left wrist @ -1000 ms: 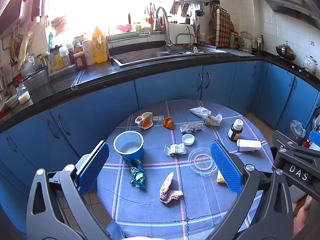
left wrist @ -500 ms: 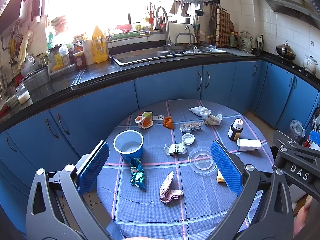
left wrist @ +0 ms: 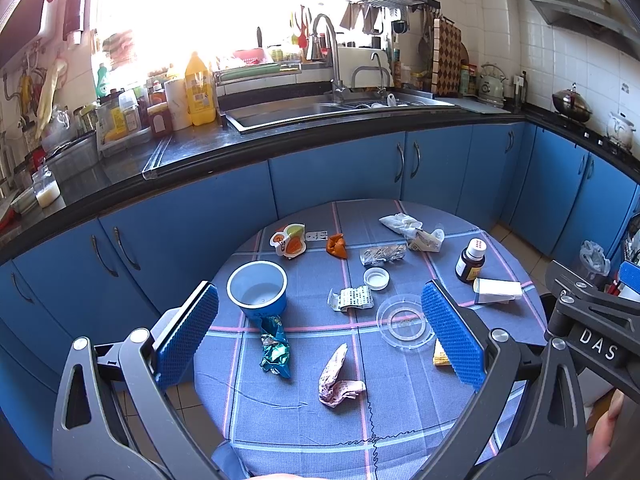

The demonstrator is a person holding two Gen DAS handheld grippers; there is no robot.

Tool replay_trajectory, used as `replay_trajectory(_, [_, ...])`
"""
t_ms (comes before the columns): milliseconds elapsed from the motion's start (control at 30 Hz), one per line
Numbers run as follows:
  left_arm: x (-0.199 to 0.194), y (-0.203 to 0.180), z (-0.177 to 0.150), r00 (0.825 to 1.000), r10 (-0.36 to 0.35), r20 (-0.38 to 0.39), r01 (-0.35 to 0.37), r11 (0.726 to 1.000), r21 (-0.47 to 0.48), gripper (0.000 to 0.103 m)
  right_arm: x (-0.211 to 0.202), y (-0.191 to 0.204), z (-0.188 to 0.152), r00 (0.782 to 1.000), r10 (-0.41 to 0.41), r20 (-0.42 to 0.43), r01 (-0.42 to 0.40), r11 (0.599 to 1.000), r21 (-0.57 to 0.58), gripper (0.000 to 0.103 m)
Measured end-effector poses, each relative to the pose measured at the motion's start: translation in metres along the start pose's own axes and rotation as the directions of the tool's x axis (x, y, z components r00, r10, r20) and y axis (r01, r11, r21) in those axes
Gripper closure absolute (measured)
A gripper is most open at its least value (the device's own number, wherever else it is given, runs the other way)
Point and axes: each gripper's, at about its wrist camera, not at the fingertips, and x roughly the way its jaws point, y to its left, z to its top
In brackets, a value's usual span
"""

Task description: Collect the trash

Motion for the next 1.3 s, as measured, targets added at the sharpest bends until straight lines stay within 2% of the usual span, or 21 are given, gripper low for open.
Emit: replay_trajectory(1300, [0.0026,0.0037,-0.0017,1.0,0.0,0.003,0.0,1.0,-0.002,0.003,-0.0014,-0.0023,0.0005,1.0,0.002,0.001,-0.002,1.0,0.001,0.006])
